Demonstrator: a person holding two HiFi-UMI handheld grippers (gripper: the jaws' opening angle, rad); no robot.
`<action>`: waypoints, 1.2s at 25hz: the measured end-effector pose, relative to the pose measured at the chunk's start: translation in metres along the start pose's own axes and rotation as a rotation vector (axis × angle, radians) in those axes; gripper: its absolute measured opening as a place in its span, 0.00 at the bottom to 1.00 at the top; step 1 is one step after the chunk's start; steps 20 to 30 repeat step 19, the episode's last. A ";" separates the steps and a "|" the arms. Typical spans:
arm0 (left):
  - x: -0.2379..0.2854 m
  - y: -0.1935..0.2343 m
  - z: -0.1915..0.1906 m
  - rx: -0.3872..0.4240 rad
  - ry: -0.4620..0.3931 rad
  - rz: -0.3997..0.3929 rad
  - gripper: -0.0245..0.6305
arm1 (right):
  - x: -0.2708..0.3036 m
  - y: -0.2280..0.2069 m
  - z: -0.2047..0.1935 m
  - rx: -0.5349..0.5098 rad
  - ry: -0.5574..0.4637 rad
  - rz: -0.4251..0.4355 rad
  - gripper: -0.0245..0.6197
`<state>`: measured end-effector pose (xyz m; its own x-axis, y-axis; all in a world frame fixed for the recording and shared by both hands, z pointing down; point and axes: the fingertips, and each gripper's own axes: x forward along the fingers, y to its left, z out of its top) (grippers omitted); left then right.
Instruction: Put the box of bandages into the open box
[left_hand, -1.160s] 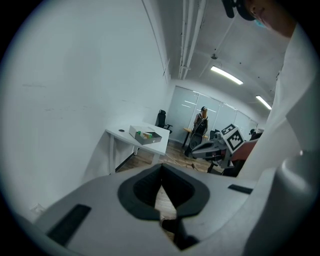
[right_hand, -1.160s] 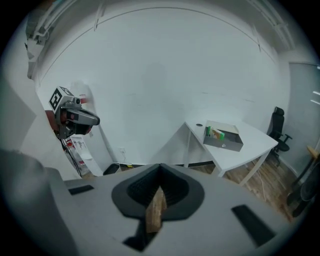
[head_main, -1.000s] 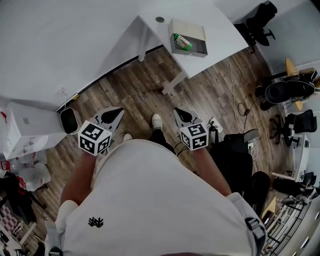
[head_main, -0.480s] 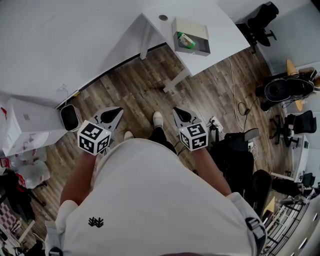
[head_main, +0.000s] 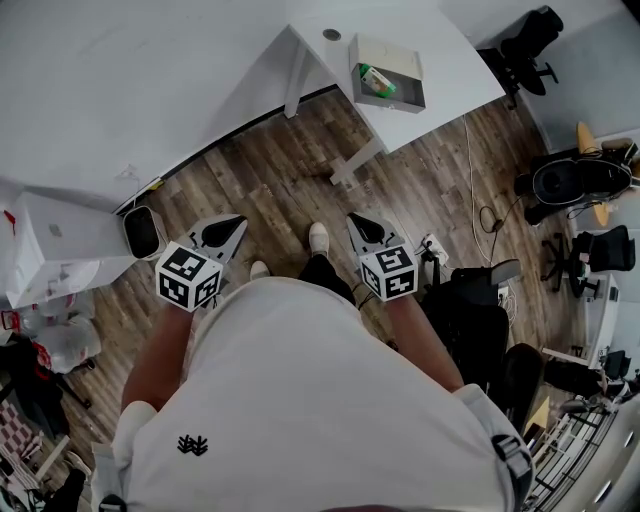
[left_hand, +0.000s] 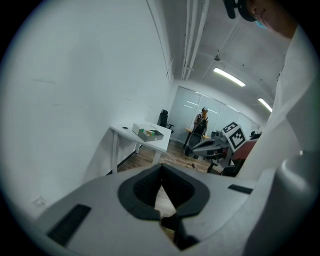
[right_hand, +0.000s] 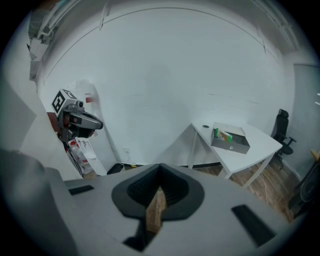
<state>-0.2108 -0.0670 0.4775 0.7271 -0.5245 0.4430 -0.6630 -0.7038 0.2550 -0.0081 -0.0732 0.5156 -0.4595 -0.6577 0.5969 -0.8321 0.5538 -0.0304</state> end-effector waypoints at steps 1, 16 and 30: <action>0.000 0.000 0.000 0.000 0.001 0.002 0.05 | 0.001 -0.001 0.000 -0.002 0.000 0.001 0.05; 0.033 0.005 0.016 -0.015 0.011 0.041 0.05 | 0.017 -0.044 0.010 -0.013 -0.001 0.030 0.05; 0.047 0.002 0.023 -0.014 0.016 0.041 0.05 | 0.018 -0.061 0.008 -0.007 0.005 0.033 0.05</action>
